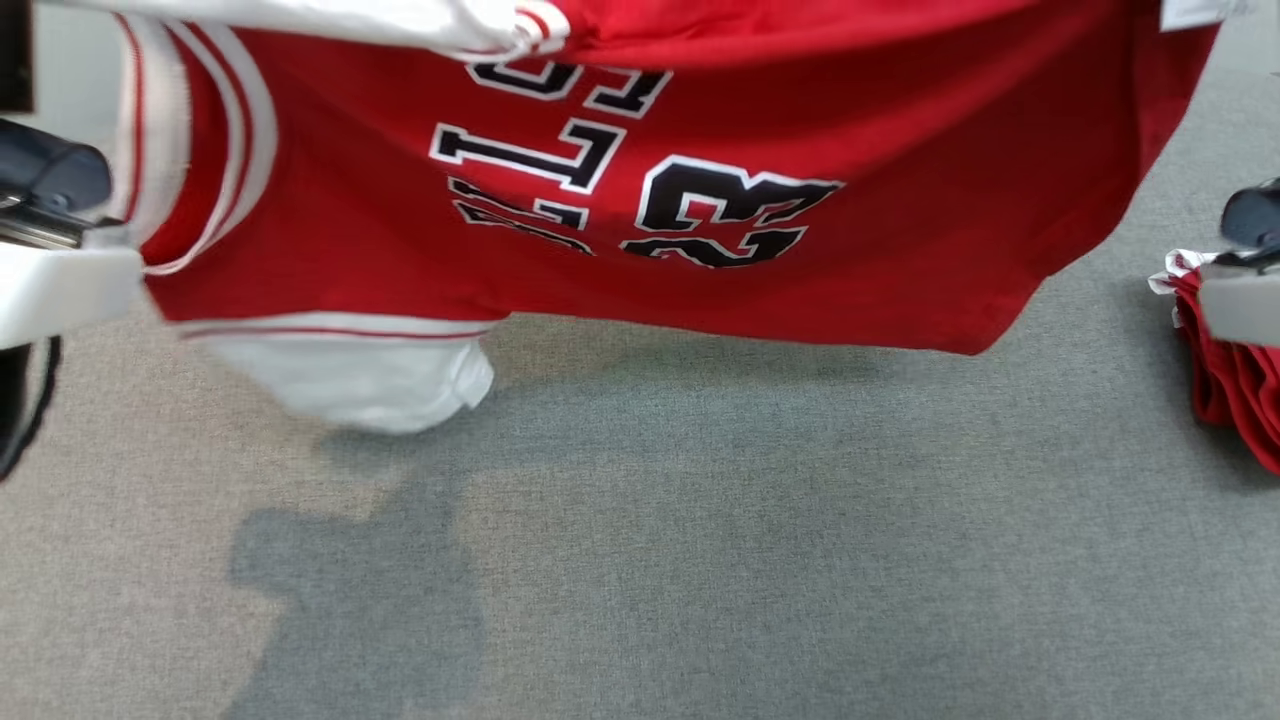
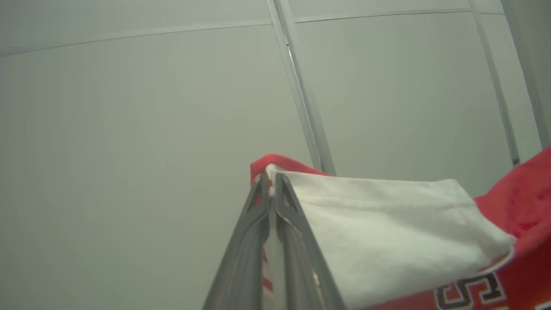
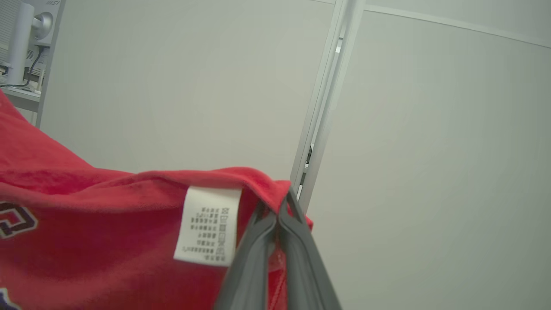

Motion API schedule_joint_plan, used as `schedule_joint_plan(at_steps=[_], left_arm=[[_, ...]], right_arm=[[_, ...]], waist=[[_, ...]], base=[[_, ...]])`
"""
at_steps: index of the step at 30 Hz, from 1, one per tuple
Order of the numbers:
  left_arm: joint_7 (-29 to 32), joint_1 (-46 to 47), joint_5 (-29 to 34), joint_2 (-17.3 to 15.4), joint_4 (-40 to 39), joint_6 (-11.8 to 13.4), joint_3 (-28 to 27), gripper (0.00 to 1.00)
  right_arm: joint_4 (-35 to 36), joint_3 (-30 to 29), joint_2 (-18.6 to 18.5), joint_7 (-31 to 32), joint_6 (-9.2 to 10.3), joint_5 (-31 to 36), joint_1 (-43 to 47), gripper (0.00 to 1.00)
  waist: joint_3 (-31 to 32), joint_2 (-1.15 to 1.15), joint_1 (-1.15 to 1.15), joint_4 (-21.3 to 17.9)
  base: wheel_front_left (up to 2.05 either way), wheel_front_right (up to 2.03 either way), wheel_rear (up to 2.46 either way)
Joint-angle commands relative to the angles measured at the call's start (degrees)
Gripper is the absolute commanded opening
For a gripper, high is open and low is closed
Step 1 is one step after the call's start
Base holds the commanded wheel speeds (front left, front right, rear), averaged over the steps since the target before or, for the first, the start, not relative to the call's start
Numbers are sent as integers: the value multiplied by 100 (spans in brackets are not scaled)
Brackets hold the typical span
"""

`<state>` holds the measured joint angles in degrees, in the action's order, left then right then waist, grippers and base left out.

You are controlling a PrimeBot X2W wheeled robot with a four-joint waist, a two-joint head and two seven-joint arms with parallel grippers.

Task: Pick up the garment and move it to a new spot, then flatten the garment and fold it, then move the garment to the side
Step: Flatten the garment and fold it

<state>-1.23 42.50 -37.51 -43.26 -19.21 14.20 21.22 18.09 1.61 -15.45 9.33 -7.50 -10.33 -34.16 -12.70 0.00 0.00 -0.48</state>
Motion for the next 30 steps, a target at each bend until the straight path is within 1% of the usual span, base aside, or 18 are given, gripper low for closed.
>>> schedule_joint_plan(at_steps=[1, 7, 11, 15, 16, 18, 22, 30], left_arm=[[38, -134, -52, 30, 76, -1, 52, 0], [-27, -711, -218, 257, 445, 40, 343, 0], [-192, -1196, -336, 486, 830, 11, 582, 0], [-422, -1406, -374, 765, 1396, -167, 829, 0], [-422, -1406, -374, 765, 1396, -167, 829, 0], [-552, -1368, -344, 873, 1766, -276, 916, 0], [-760, -1161, -364, 1153, 2425, -531, 1064, 0], [-1177, -776, -402, 1641, 3699, -896, 1115, 0]], right_arm=[[-60, 2, 6, 35, 2, -29, 172, 0], [-332, -36, 208, 7, 2, -100, 935, 0], [-685, 3, 447, -81, 2, -202, 1471, 0], [-1241, 107, 689, -271, 2, -318, 1727, 0], [-1241, 107, 689, -271, 2, -318, 1727, 0], [-1618, 139, 777, -400, 2, -381, 1754, 0], [-2322, 246, 905, -694, 2, -486, 1571, 0], [-3564, 403, 1078, -1232, 1, -603, 1126, 0]], waist=[[-9, 0, 0, 12], [-105, 0, 0, 38], [-253, 0, 0, 21], [-460, 0, 0, -5], [-460, 0, 0, -5], [-549, 0, 0, -21], [-705, 0, 0, -47], [-954, 0, 0, -99]], base=[[0, 0, 0], [0, 0, 0], [0, 0, 0], [0, 0, 0], [0, 0, 0], [0, 0, 0], [0, 0, 0], [0, 0, 0]])
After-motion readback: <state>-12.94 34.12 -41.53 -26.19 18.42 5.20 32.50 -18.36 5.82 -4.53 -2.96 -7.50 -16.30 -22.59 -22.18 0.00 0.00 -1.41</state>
